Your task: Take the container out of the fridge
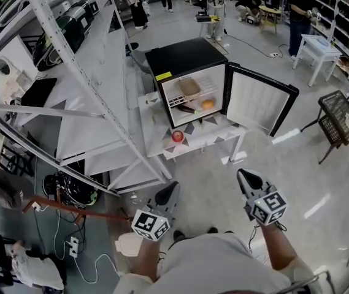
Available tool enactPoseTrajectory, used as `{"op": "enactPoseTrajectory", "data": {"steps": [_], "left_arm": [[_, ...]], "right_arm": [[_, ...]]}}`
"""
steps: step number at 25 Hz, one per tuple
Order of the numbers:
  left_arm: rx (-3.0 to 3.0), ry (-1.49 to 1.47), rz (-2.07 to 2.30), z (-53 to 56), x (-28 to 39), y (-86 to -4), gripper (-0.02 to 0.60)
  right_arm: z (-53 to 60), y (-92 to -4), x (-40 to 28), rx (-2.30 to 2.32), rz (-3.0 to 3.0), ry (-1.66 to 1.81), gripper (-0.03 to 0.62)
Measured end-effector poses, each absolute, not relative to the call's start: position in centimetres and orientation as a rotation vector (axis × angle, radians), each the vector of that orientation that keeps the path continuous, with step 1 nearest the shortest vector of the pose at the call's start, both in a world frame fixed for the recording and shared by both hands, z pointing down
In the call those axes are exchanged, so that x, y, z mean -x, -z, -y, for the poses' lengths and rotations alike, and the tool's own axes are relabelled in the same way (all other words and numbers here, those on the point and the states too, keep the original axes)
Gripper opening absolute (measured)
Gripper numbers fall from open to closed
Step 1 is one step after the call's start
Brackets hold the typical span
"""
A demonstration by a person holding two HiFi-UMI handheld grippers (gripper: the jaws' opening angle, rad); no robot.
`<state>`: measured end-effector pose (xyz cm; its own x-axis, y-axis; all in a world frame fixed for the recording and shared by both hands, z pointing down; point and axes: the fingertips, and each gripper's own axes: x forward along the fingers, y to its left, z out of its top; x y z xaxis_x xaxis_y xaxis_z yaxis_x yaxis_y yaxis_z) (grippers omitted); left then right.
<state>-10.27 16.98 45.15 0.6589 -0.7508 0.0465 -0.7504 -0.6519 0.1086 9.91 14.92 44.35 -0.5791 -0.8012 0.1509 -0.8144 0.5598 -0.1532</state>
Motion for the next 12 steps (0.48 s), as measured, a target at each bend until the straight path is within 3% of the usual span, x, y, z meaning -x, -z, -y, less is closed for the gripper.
{"op": "enactPoseTrajectory", "data": {"steps": [12], "left_arm": [[-2.739,-0.004,1.274,-17.3,7.8,-45.6,0.005]], "right_arm": [[-14.5,-45.3,-11.6,-1.353,2.731,-0.331,0.006]]}}
